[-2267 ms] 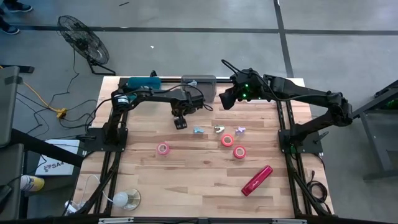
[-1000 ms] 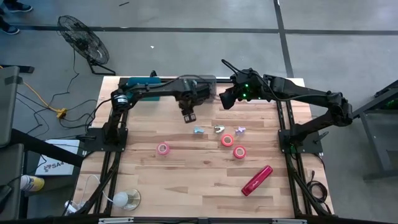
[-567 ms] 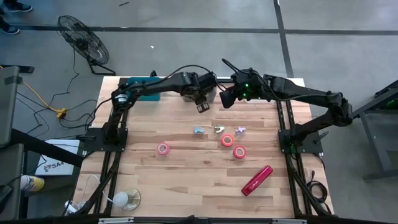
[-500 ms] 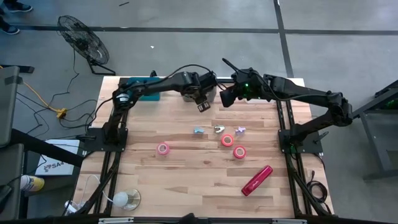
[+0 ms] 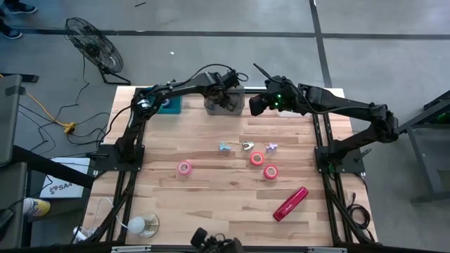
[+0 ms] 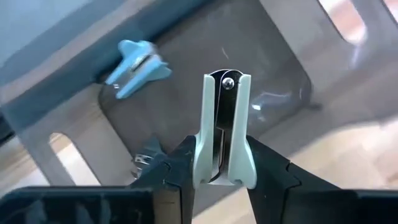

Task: Pick and place Stapler, Stapler remover, tape
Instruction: Put the left white staple remover into the black bin, then put the pink tape into the blue bin

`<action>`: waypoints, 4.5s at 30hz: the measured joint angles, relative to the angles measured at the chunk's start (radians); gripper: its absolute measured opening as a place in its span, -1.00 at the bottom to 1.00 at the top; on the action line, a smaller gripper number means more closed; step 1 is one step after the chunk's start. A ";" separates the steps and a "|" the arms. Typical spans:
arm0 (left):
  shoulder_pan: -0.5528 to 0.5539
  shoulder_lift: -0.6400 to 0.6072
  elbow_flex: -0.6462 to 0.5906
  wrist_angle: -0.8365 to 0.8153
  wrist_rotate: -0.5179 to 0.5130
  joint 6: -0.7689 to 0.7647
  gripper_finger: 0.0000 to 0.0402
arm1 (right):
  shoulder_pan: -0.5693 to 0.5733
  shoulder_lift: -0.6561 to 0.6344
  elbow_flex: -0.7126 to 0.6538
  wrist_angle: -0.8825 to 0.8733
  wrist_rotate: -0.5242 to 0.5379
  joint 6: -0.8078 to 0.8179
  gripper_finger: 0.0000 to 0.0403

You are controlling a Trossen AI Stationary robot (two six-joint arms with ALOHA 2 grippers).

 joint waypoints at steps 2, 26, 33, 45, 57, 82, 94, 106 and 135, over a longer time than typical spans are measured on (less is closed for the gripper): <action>0.016 0.000 0.000 0.000 0.001 -0.042 -0.46 | 0.000 0.000 0.000 -0.002 0.000 -0.012 0.04; 0.127 0.031 0.000 0.007 0.259 -0.084 -0.43 | 0.000 0.000 -0.002 -0.010 -0.019 -0.062 0.04; 0.127 0.031 0.000 -0.002 0.258 -0.084 -0.37 | 0.000 0.000 -0.002 -0.012 -0.044 -0.070 0.04; 0.127 0.031 0.000 -0.001 0.292 -0.079 0.18 | 0.000 0.000 -0.002 -0.019 -0.084 -0.089 0.04; 0.122 0.033 0.040 -0.012 0.300 -0.056 0.22 | 0.000 0.000 -0.002 -0.041 -0.110 -0.105 0.04; -0.056 0.022 0.172 -0.340 0.154 0.075 0.22 | 0.048 -0.056 -0.002 -0.069 -0.101 -0.175 0.04; -0.168 -0.021 0.173 -0.457 0.056 0.070 0.22 | 0.083 -0.137 -0.002 -0.260 0.009 -0.167 0.04; -0.282 -0.052 0.162 -0.630 -0.110 0.044 0.22 | 0.133 -0.213 -0.021 -0.362 0.075 -0.173 0.04; -0.585 -0.496 -0.669 -0.273 0.217 -0.601 0.22 | 0.237 -0.536 -0.397 -0.172 0.047 -0.069 0.04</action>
